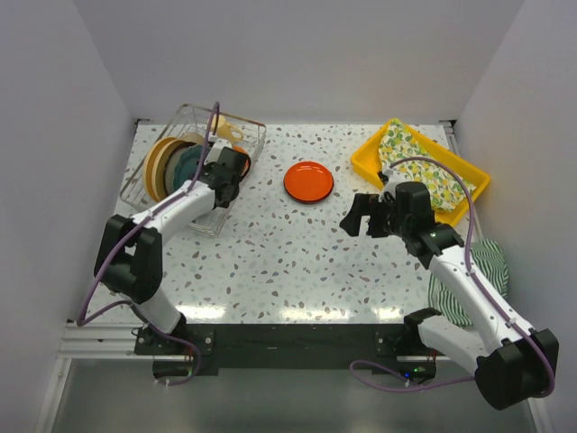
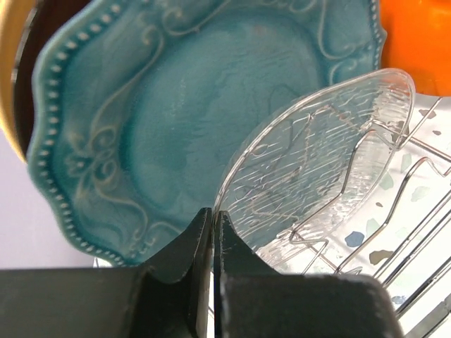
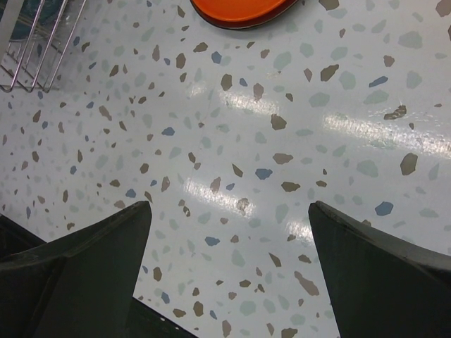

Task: Unload the mixed dishes from the dish rack
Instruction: Pick up the plate from the dish rack.

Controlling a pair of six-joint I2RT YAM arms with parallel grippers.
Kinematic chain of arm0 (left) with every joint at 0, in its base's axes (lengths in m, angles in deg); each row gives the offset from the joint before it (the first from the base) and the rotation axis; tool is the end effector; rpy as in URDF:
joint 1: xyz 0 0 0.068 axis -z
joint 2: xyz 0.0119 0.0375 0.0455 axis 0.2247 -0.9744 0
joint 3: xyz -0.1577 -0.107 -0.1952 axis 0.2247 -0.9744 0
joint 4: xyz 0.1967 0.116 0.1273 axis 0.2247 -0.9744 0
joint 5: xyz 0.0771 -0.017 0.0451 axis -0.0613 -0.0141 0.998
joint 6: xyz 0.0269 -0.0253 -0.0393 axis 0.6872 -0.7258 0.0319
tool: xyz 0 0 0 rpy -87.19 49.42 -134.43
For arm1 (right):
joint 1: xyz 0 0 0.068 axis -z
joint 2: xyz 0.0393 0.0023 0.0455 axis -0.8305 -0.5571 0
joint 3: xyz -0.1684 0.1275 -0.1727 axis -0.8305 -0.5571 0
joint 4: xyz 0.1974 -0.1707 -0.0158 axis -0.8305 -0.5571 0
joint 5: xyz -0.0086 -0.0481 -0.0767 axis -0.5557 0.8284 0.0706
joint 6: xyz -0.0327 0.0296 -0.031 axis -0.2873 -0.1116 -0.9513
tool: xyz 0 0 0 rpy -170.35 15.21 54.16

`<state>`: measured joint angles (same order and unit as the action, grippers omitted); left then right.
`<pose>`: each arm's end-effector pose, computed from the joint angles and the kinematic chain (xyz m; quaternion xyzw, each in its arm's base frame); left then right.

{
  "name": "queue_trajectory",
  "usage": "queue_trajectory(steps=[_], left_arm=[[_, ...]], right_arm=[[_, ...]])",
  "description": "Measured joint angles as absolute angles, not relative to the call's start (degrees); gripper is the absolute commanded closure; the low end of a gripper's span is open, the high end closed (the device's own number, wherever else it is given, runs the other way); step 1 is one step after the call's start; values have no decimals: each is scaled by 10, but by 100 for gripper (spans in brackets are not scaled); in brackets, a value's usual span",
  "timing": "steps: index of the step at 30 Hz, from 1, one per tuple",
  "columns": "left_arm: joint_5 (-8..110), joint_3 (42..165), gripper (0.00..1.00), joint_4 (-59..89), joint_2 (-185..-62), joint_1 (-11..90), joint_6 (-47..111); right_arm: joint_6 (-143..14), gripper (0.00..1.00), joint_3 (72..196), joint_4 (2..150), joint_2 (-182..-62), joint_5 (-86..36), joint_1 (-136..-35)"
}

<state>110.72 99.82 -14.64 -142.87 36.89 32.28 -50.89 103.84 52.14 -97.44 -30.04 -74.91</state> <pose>0.3279 -0.1151 0.2428 -0.0389 0.8673 0.3076 0.3895 0.2011 0.0765 0.2831 -0.0349 0.8845 0.2450 0.3955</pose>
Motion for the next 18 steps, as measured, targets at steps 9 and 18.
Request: queue_trajectory(steps=[9, 18], left_arm=[[1121, 1000, 100, -159, -1353, 369, 324], [1110, 1025, 100, -191, -1283, 369, 324]], right_arm=[[-499, 2, 1038, 524, -979, -302, -749], [-485, 2, 1037, 549, -986, -324, -749]])
